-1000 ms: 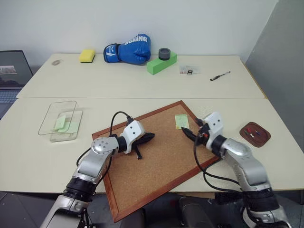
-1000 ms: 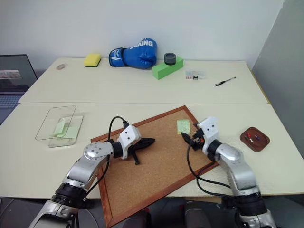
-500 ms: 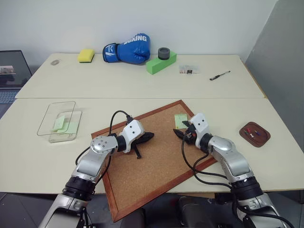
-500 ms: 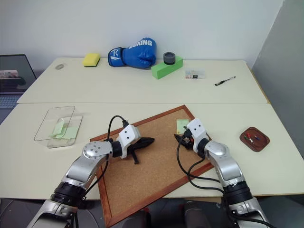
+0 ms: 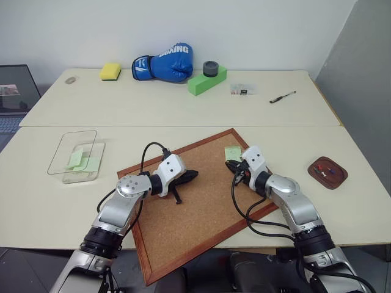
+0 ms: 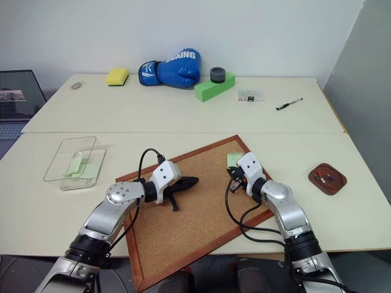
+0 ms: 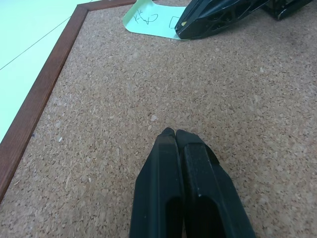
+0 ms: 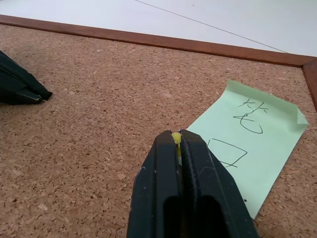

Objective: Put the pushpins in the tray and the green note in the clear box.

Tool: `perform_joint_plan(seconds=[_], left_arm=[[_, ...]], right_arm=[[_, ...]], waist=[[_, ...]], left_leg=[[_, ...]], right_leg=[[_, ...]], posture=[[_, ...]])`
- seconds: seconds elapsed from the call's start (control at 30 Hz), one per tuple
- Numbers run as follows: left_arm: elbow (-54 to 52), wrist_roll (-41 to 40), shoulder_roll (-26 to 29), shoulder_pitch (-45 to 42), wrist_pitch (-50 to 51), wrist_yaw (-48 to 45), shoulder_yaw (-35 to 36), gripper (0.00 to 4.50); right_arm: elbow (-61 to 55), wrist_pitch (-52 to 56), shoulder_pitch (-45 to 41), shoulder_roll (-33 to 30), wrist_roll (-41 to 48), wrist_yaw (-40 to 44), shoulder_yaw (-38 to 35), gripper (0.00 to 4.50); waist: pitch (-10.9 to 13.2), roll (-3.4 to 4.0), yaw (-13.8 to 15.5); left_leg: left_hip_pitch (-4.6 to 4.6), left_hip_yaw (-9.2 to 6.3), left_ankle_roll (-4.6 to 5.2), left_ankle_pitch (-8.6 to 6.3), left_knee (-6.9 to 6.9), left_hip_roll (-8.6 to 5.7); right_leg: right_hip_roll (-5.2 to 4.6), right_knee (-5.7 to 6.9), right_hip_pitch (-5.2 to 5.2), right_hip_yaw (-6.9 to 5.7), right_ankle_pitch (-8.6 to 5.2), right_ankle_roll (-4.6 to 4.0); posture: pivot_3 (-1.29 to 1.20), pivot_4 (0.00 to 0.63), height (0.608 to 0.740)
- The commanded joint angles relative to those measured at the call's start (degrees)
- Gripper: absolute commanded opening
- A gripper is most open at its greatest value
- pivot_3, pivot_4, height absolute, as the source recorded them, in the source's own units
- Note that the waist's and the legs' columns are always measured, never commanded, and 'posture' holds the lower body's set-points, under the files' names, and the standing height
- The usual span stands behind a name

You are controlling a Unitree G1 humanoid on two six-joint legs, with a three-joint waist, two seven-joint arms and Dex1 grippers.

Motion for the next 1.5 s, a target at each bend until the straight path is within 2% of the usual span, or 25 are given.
perform_joint_plan(seconds=[0.03, 0.43, 0.7, 0.83, 0.93, 1.03, 1.17, 1.23, 1.27, 1.3, 1.5], left_arm=[[3.02, 3.07, 1.28, 2.21, 2.73, 0.97, -0.9, 0.05], [3.09, 2.51, 0.81, 1.91, 3.07, 1.6, -0.11, 0.05], [-1.0, -2.49, -0.02, -1.45, 8.04, 1.56, 4.12, 0.05], [-5.36, -7.62, -1.22, -3.46, 13.79, 1.12, 6.8, 0.76], [-6.79, -10.52, -2.05, -5.22, 17.97, 2.31, 9.2, 1.23], [-8.21, -13.76, -2.69, -6.94, 22.87, 3.39, 11.54, 1.7], [-10.29, -19.7, -3.75, -10.09, 30.24, 4.46, 15.07, 2.57], [-10.66, -22.42, -4.67, -11.85, 33.63, 5.45, 16.58, 3.06], [-10.69, -23.46, -5.1, -12.49, 34.86, 6.01, 17.18, 3.14], [-10.62, -24.31, -5.48, -13.04, 35.86, 6.45, 17.66, 3.44], [-8.31, -27.57, -8.44, -16.78, 41.07, 9.26, 18.33, 4.48]], right_arm=[[-3.97, -1.8, -0.71, -0.33, 0.56, 0.17, -1.39, 0.03], [-10.51, -1.35, -2.39, -2.48, 0.12, 2.43, -0.37, 0.03], [-12.18, -3.52, -3.55, -5.65, -2.76, 4.85, 2.28, 0.03], [-12.25, -4.71, -4.53, -6.56, -3.69, 5.75, 2.78, 0.0], [-12.39, -5.79, -5.44, -7.32, -4.62, 6.35, 3.34, 0.0], [-12.41, -7.16, -6.37, -8.06, -5.62, 7.05, 3.69, 0.0], [-12.46, -9.62, -7.62, -9.11, -7.01, 7.96, 4.31, 0.0], [-12.4, -11.39, -8.31, -9.6, -8.04, 8.35, 4.76, 0.0], [-12.4, -12.13, -8.57, -9.76, -8.48, 8.49, 4.91, 0.0], [-12.35, -12.81, -8.86, -9.9, -8.94, 8.65, 5.07, 0.0], [-12.6, -18.5, -10.44, -11.42, -12.11, 9.83, 6.35, 0.0]], waist=[[0.0, 0.0, 0.0], [0.0, 0.0, -0.04], [0.07, -0.04, -0.14], [0.19, -0.12, -0.18], [0.19, -0.13, -0.1], [0.19, -0.12, 0.08], [0.2, -0.12, 0.34], [0.2, -0.13, 0.56], [0.2, -0.13, 0.65], [0.2, -0.13, 0.84], [0.21, -0.14, 1.35]], left_leg=[[0.0, 0.0, 0.0, 0.0, 0.0, 0.0], [0.01, 0.0, 0.0, 0.0, -0.02, 0.0], [0.02, -0.01, 0.0, 0.0, -0.04, 0.01], [-0.15, -0.01, 0.0, 0.0, -0.04, 0.01], [-0.78, -0.04, -0.01, 0.01, -0.02, -0.01], [-1.16, -0.18, -0.02, 0.01, -0.02, -0.03], [-1.52, -0.16, -0.03, 0.0, -0.02, -0.03], [-1.6, -0.16, -0.04, 0.0, -0.02, -0.07], [-1.59, -0.15, -0.04, 0.0, -0.02, -0.08], [-1.58, -0.15, -0.04, 0.0, -0.02, -0.1], [-1.59, -0.16, -0.04, 0.0, 0.28, -0.11]], right_leg=[[0.0, 0.0, 0.0, 0.0, 0.0, 0.0], [0.0, 0.0, 0.01, 0.0, 0.0, 0.0], [0.02, 0.01, -0.01, 0.0, 0.0, 0.0], [0.02, 0.02, -0.15, -0.01, 0.01, 0.01], [0.02, 0.12, -0.7, -0.02, 0.32, 0.46], [0.02, 0.08, -0.94, -0.15, 0.31, 0.43], [-0.08, 0.0, -1.12, -0.31, 0.34, 0.36], [-0.13, -0.02, -1.16, -0.35, 0.34, 0.35], [-0.14, -0.02, -1.16, -0.35, 0.34, 0.36], [-0.15, -0.02, -1.16, -0.35, 0.32, 0.38], [-0.14, 0.07, -1.1, -0.36, 0.31, 0.41]], posture=[[0.0, 0.15, 0.74], [0.0, 0.15, 0.74], [0.0, 0.15, 0.74], [0.0, 0.15, 0.74], [0.0, 0.15, 0.74], [0.0, 0.15, 0.74], [0.0, 0.15, 0.74], [0.0, 0.15, 0.74], [0.0, 0.15, 0.74], [0.0, 0.15, 0.74], [0.0, 0.15, 0.74]])
